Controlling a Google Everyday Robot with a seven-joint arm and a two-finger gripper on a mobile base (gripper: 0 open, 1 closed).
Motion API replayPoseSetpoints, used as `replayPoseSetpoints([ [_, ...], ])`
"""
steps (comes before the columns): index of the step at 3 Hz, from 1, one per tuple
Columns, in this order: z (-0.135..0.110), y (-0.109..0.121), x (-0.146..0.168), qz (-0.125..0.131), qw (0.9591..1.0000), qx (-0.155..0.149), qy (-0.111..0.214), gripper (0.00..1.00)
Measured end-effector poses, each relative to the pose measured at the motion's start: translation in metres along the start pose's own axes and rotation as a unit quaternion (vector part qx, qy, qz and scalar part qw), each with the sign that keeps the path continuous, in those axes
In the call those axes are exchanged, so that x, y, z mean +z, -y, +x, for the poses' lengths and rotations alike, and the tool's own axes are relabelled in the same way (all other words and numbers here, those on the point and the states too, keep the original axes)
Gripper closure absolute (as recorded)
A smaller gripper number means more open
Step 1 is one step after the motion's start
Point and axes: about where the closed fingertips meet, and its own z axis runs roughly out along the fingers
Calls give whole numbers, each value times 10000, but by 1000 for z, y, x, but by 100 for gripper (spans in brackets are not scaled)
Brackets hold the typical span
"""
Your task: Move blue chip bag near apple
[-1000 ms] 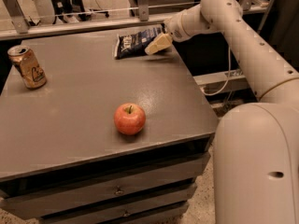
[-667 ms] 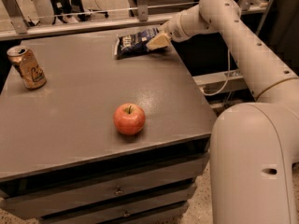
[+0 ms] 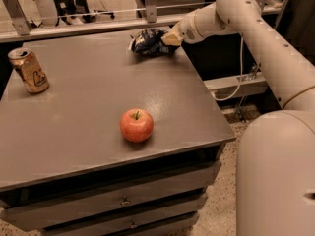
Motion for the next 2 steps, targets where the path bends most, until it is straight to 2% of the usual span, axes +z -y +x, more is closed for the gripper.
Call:
replayPoseSetpoints([
  [1, -15, -28, -22, -150, 9997, -163, 122, 100],
  [2, -28, -98, -51, -538, 9983, -223, -5, 100],
])
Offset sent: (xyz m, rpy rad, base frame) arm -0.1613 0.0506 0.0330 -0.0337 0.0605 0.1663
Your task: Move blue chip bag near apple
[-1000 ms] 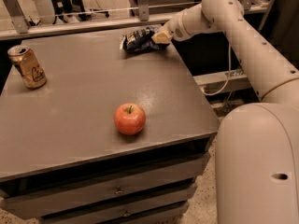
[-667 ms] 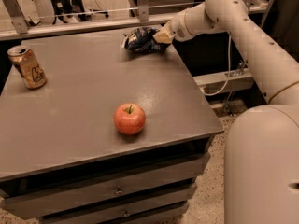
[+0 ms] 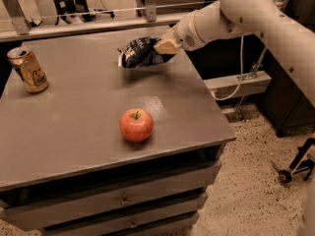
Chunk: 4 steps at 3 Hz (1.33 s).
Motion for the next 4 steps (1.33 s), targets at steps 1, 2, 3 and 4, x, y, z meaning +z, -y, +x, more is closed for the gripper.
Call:
replayPoseSetpoints([
  [1, 6, -55, -20, -288, 9990, 178, -281, 100],
  [2, 12, -79, -30, -431, 9974, 329, -474, 100],
  [3, 16, -98, -34, -605, 9952, 492, -593, 84],
  [4, 17, -115, -33, -818, 9923, 669, -648, 54],
])
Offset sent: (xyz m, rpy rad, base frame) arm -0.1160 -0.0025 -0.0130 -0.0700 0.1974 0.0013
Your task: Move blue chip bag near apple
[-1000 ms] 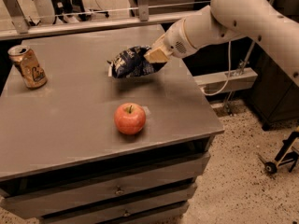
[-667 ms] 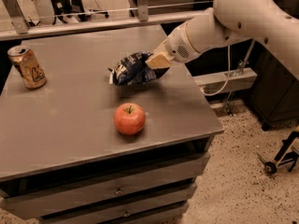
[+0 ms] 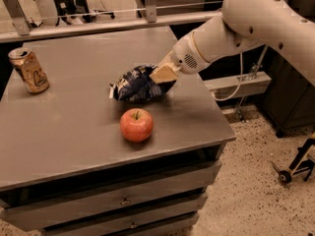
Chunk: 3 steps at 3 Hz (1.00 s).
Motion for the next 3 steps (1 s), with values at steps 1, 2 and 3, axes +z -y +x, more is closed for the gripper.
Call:
replayPoseSetpoints([
  [1, -2, -4, 7, -126, 9999, 88, -4, 30],
  [2, -2, -5, 7, -221, 9996, 142, -65, 6],
  [3, 0, -1, 2, -147, 9996, 138, -182, 0],
])
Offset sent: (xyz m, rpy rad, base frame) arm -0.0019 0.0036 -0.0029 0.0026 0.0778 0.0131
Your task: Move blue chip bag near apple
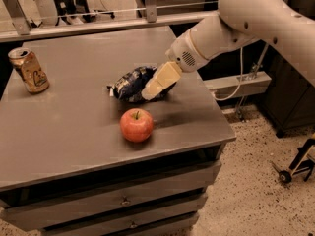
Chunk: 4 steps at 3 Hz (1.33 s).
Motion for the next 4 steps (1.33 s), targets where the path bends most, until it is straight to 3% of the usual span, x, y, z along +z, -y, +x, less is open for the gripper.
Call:
replayPoseSetpoints([
  [1, 2, 8, -9, 221, 9997, -31, -93, 0],
  [2, 9, 31, -33, 888, 9956, -293, -39, 0],
  [3, 7, 71, -69, 1772, 9824, -580, 144, 0],
  [4, -2, 108, -107, 2464, 9648, -849, 336, 0],
])
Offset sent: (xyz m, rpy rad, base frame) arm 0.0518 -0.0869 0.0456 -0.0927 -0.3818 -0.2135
